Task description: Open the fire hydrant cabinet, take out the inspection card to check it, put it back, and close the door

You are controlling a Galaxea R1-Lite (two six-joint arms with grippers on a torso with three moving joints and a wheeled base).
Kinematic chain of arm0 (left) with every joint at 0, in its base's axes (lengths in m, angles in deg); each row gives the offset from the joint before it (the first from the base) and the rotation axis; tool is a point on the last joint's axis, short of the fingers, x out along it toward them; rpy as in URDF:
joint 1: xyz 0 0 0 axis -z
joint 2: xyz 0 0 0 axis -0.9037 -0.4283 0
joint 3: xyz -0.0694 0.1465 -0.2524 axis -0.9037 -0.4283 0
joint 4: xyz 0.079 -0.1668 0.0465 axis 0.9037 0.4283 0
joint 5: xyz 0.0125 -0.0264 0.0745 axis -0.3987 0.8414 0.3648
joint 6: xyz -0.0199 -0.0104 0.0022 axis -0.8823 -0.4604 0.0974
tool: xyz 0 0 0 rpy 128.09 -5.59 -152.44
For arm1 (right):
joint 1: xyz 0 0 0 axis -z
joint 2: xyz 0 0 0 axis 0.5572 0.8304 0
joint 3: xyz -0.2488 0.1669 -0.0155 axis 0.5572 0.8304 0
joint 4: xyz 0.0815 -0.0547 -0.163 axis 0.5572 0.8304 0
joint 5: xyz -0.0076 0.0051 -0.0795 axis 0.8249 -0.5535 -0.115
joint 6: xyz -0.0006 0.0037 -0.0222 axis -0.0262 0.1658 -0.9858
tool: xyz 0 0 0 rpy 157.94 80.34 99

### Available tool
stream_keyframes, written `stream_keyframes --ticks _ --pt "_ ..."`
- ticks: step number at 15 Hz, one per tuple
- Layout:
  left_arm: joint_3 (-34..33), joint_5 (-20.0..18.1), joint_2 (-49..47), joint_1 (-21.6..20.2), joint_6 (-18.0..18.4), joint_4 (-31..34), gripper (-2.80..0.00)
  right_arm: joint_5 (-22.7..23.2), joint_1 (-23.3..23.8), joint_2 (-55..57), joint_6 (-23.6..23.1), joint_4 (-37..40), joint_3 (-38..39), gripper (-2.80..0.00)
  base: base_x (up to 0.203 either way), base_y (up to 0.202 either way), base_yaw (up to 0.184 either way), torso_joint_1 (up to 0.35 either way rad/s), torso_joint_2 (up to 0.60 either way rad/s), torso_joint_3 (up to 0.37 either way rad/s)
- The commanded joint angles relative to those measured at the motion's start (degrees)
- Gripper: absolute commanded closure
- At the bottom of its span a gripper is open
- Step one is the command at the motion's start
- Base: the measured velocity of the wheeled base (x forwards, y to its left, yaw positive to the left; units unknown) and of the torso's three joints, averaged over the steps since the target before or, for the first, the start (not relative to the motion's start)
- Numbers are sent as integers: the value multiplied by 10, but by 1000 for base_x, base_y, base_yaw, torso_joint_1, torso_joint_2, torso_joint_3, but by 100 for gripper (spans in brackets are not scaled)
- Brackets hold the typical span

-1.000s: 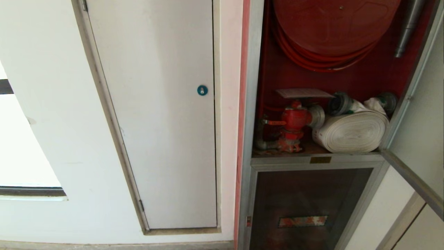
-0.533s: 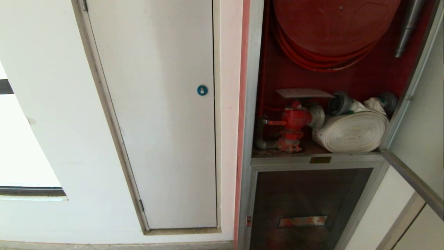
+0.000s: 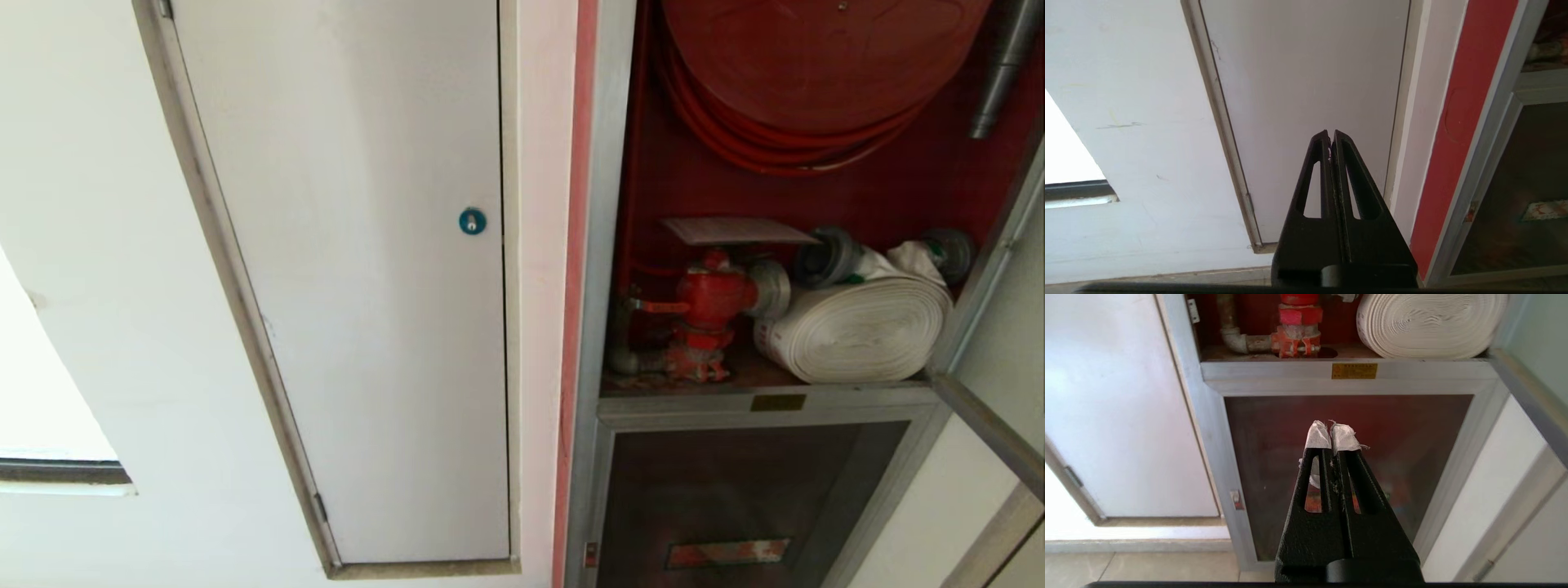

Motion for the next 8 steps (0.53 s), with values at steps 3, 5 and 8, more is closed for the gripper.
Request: stream_keyframes --ticks 3,5,8 --pt "-12 0 0 0 1 0 0 0 0 1 0 0 0 0 197 0 -1 1 2 0" --pt "-12 0 0 0 0 0 0 1 0 0 0 0 0 0 198 0 -1 3 5 2" --pt "-12 0 0 0 0 0 0 0 0 0 0 0 0 0 197 0 1 3 3 2"
